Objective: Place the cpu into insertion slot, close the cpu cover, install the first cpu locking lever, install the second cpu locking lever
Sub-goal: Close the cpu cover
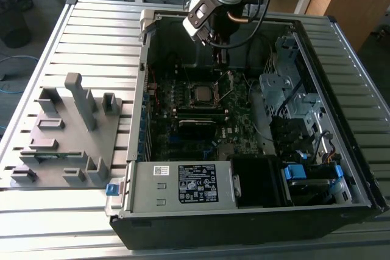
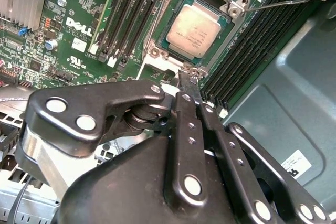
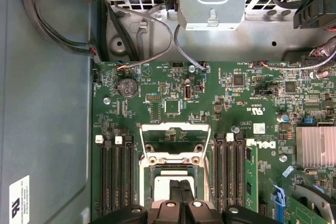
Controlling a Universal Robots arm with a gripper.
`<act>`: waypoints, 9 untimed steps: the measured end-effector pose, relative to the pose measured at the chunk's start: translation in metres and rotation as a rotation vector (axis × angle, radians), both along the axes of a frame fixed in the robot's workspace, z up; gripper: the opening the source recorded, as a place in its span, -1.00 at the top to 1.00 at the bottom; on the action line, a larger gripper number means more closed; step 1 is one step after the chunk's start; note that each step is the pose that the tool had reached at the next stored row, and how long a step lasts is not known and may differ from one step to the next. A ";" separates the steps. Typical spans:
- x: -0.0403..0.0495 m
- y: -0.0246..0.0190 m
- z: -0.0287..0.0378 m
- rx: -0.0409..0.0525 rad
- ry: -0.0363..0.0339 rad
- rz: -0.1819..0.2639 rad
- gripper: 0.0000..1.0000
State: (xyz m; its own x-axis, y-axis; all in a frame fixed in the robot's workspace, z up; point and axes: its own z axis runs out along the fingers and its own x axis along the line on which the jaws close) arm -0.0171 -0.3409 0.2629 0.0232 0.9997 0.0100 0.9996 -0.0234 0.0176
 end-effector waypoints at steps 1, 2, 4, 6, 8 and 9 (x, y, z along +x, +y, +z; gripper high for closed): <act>0.0000 0.0000 0.0000 -0.0001 0.0000 0.000 0.80; 0.0006 0.0000 -0.0001 0.0001 0.0000 0.000 0.80; 0.0037 0.0000 -0.0002 0.0003 -0.0001 0.000 0.80; 0.0078 0.0000 -0.0001 0.0000 0.0000 0.000 0.80; 0.0096 0.0000 -0.0001 0.0000 0.0000 0.000 0.80; 0.0096 0.0000 -0.0001 0.0000 0.0000 0.000 0.80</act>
State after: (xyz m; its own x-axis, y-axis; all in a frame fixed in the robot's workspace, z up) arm -0.0075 -0.3409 0.2628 0.0232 0.9997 0.0100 0.9996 -0.0234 0.0175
